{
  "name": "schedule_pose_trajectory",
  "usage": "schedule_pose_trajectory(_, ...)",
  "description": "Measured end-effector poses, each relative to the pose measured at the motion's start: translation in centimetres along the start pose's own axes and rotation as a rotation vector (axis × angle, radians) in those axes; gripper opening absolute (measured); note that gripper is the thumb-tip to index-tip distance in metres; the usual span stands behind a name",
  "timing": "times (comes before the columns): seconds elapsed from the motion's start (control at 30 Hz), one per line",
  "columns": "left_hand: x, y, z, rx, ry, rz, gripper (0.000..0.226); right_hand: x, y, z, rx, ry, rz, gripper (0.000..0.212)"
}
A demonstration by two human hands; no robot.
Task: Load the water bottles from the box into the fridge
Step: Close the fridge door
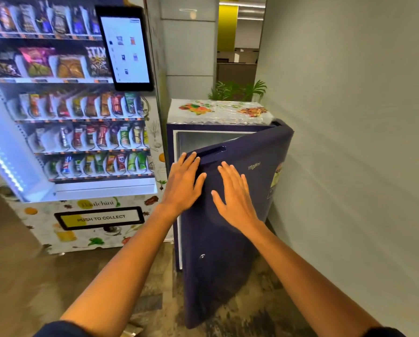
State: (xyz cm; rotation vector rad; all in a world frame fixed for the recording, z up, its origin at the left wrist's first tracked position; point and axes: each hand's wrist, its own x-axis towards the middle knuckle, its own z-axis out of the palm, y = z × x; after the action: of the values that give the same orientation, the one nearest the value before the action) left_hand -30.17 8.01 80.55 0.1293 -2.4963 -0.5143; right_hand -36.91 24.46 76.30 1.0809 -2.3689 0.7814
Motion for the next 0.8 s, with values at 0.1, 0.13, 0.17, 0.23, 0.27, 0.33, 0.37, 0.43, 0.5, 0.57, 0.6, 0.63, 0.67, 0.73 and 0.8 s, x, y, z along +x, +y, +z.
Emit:
schedule_pose_trajectory(0.1,1.6,-1.3,0.2,0.085,0.017,-0.052,0.055,2.6,3.1,0.7,-0.078,-0.006,0.049,0.067)
schedule_pose_trajectory(0.13,2.2,-1.8,0.4,0.12,0.025,-0.068,0.055,3.7,4.2,0.8,-0.108,-0.015,0.059,0.068)
schedule_pose_trajectory(0.17,2.9,-2.3,0.6,0.157,0.033,-0.088,0.056,5.1,5.4,1.0,-0.137,-0.027,0.068,0.069)
schedule_pose_trajectory(0.23,4.0,-3.2,1.2,0.215,0.039,-0.134,0.059,7.7,7.6,1.3,-0.196,-0.048,0.086,0.071)
schedule_pose_trajectory(0.27,4.7,-3.7,1.5,0.24,0.039,-0.152,0.061,9.1,8.7,1.4,-0.217,-0.058,0.09,0.071)
schedule_pose_trajectory(0.33,6.2,-4.7,2.2,0.275,0.04,-0.188,0.065,11.8,10.8,1.8,-0.255,-0.08,0.097,0.072)
schedule_pose_trajectory(0.37,7.0,-5.3,2.5,0.292,0.037,-0.207,0.067,13.0,11.8,2.0,-0.27,-0.092,0.105,0.072)
schedule_pose_trajectory(0.43,8.5,-6.4,2.9,0.323,0.025,-0.244,0.071,15.1,13.8,2.3,-0.292,-0.117,0.115,0.072)
schedule_pose_trajectory(0.5,10.2,-7.2,3.5,0.342,0.021,-0.285,0.075,16.8,15.6,2.9,-0.3,-0.14,0.114,0.072)
schedule_pose_trajectory(0.57,11.6,-8.1,4.0,0.348,0.019,-0.326,0.078,17.8,16.5,3.6,-0.304,-0.148,0.097,0.072)
schedule_pose_trajectory(0.6,12.4,-8.5,4.4,0.348,0.019,-0.34,0.079,18.3,16.8,4.1,-0.303,-0.139,0.087,0.072)
schedule_pose_trajectory(0.63,13.2,-8.9,4.7,0.35,0.018,-0.354,0.081,18.6,17.0,4.6,-0.301,-0.122,0.08,0.072)
schedule_pose_trajectory(0.67,13.9,-9.3,5.0,0.355,0.012,-0.367,0.082,18.9,17.1,5.0,-0.294,-0.103,0.075,0.072)
schedule_pose_trajectory(0.73,15.0,-10.1,5.4,0.367,0.002,-0.391,0.084,19.3,17.2,5.9,-0.289,-0.069,0.067,0.073)
schedule_pose_trajectory(0.8,16.1,-10.7,6.0,0.366,-0.001,-0.405,0.086,19.8,17.5,6.7,-0.297,-0.045,0.068,0.074)
